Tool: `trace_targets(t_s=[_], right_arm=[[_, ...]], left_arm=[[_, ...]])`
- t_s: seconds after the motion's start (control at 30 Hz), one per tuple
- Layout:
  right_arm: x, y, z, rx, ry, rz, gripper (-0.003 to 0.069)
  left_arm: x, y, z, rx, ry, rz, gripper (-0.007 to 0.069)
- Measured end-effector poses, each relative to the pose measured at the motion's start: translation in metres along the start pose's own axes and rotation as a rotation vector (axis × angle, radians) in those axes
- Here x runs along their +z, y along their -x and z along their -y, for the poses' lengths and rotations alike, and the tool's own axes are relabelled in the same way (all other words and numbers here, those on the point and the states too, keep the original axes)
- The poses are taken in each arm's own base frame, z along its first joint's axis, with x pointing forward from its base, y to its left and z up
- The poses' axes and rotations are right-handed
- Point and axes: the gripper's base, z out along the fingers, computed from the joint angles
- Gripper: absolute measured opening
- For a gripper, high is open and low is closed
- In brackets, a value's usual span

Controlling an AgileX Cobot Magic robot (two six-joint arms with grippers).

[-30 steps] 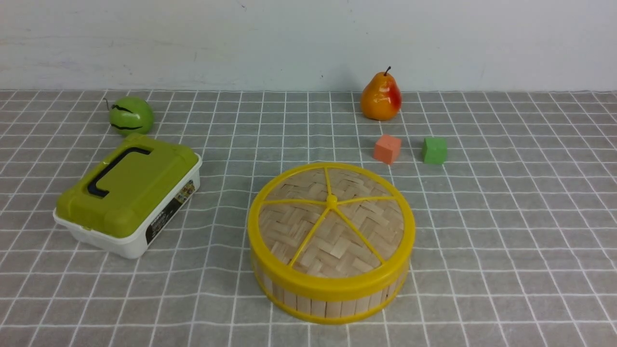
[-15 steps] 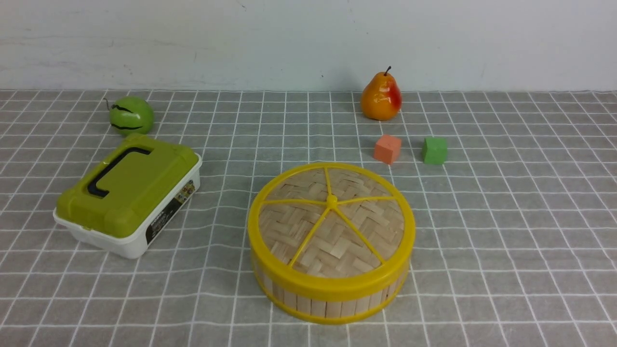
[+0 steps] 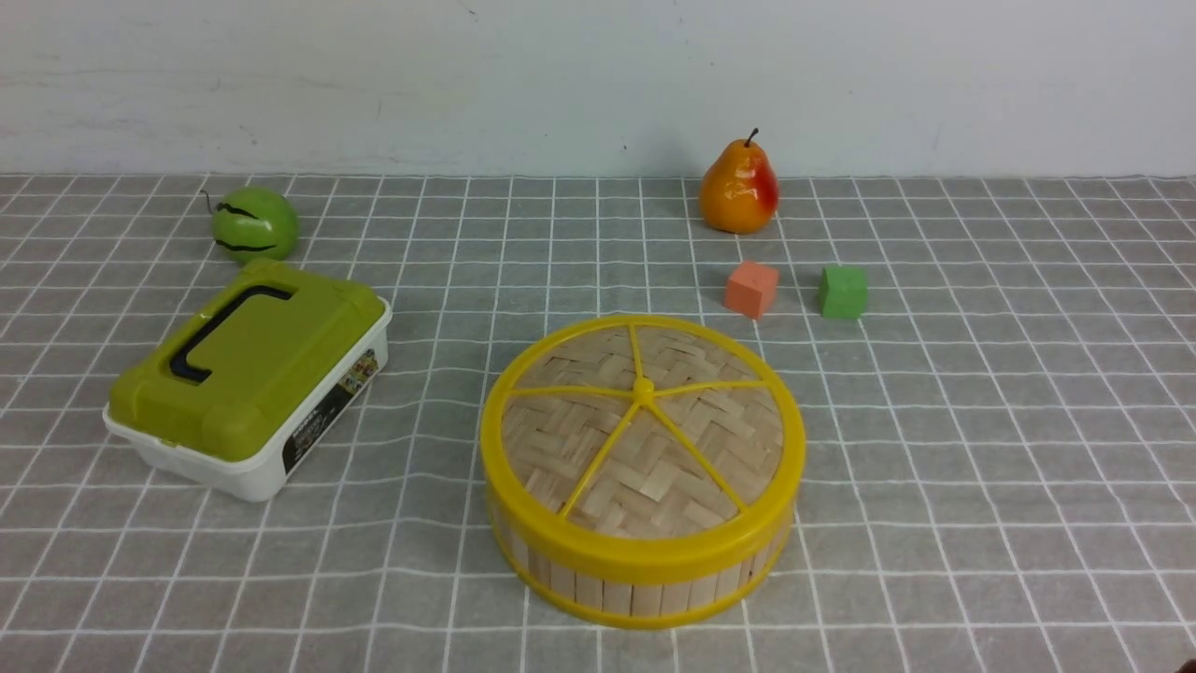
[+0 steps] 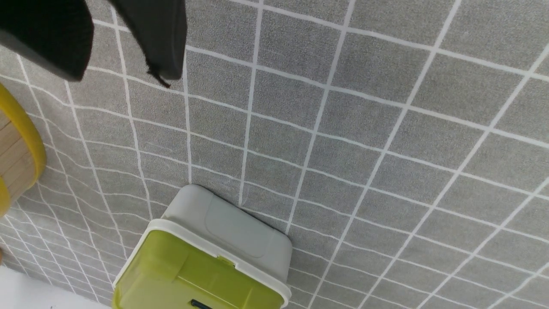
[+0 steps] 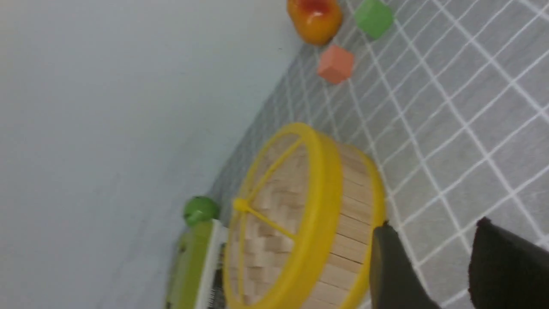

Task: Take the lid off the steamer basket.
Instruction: Use the right arm to lift the lid of the steamer

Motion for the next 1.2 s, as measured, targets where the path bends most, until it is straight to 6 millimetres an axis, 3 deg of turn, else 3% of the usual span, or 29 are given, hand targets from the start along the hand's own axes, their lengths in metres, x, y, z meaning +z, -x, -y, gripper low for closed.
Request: trace_targets(t_s=[0.2,0.47,0.53,0.63,0.7,0.73,0.77,0.8,0.9,0.93,1.07,1.2], right_arm=[[0.0,0.005,-0.001,-0.046,0.014,0.056,0.0241],[-0.002,0.0,-0.009,-0.329,0.027,-0.031,0.0221],[-0.004,0.004,-0.023,-0.404,0.035,-0.048,0.0179],[-0.002,0.026,-0.07,-0.61,-0.025,-0.157,0.0031],[0.002,0.044,-0.106,-0.759,-0.079,-0.265,-0.0011],[0.003,0.047,-0.109,-0.774,-0.085,-0.263,-0.0013],[0.013,0.063,-0.129,-0.881,-0.154,-0.379,-0.0018],[0.011,0.064,-0.134,-0.891,-0.146,-0.38,-0.0018],[0.036,0.098,-0.176,-1.046,-0.22,-0.541,-0.0014],[0.037,0.099,-0.178,-1.053,-0.218,-0.555,-0.0013],[0.073,0.111,-0.208,-1.129,-0.164,-0.678,-0.0006],[0.111,0.103,-0.22,-1.227,-0.151,-0.806,-0.0004]], left_arm=[[0.0,0.0,0.0,0.0,0.0,0.0,0.0239],[0.0,0.0,0.0,0.0,0.0,0.0,0.0239],[0.0,0.0,0.0,0.0,0.0,0.0,0.0239],[0.0,0.0,0.0,0.0,0.0,0.0,0.0239],[0.0,0.0,0.0,0.0,0.0,0.0,0.0239],[0.0,0.0,0.0,0.0,0.0,0.0,0.0239],[0.0,0.0,0.0,0.0,0.0,0.0,0.0239],[0.0,0.0,0.0,0.0,0.0,0.0,0.0239],[0.0,0.0,0.0,0.0,0.0,0.0,0.0239],[0.0,0.0,0.0,0.0,0.0,0.0,0.0239],[0.0,0.0,0.0,0.0,0.0,0.0,0.0239],[0.0,0.0,0.0,0.0,0.0,0.0,0.0239]])
